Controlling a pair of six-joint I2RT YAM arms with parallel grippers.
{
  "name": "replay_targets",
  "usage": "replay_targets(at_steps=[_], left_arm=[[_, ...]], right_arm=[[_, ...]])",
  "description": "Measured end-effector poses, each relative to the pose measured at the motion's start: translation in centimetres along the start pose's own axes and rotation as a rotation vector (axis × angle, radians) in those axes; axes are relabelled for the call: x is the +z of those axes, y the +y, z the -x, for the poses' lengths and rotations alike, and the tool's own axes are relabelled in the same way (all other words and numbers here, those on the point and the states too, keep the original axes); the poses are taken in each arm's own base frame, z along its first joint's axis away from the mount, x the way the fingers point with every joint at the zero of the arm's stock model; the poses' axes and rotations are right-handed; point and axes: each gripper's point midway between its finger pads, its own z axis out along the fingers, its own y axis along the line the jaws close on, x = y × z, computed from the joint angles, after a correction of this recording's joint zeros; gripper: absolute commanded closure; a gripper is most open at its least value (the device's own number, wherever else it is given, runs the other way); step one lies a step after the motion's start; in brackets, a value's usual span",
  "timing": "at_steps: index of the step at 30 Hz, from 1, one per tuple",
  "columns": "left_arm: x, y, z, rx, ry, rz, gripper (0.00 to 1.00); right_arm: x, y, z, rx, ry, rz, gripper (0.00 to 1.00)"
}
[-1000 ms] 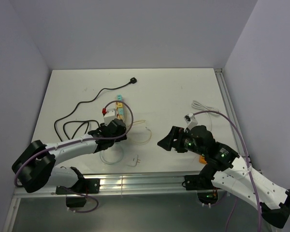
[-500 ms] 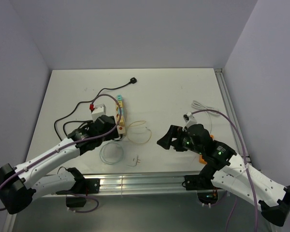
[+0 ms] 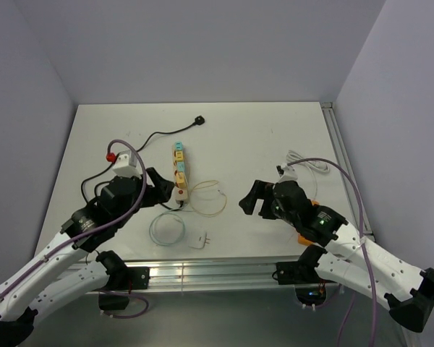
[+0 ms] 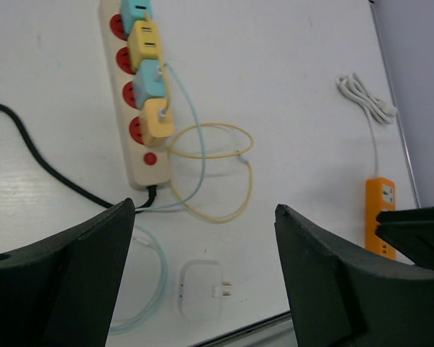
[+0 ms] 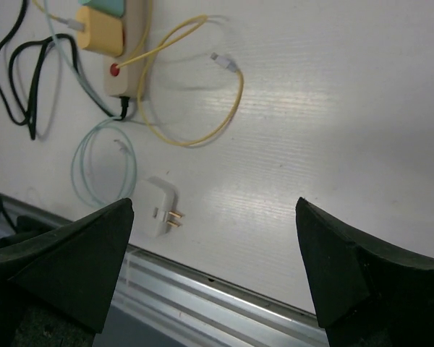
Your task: Insert the plug
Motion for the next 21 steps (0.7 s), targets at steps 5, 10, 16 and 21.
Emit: replay_targets(at_steps=[5, 10, 16, 21], left_arm=[[0.1, -2.9, 0.1, 0.012, 0.019, -0.139, 0.19], [0.4, -5.1, -1.4, 0.037, 0.078, -0.264, 0.20], [-0.1, -6.4, -2.2, 0.057, 0.116, -0.365, 0.19], [-1.2, -7.7, -2.3, 0.060, 0.125, -0.457, 0.18]], right_arm=[[1.4, -1.8, 0.7, 0.014, -0.019, -0.112, 0.00], [3.2, -6.7, 4.7, 0.131, -0.028, -0.376, 0.00], [1.2, -16.0, 8.2, 0.302, -0.054, -0.752, 0.00], [-1.8, -20.7, 7.2, 0.415, -0.018, -0.927, 0.00]])
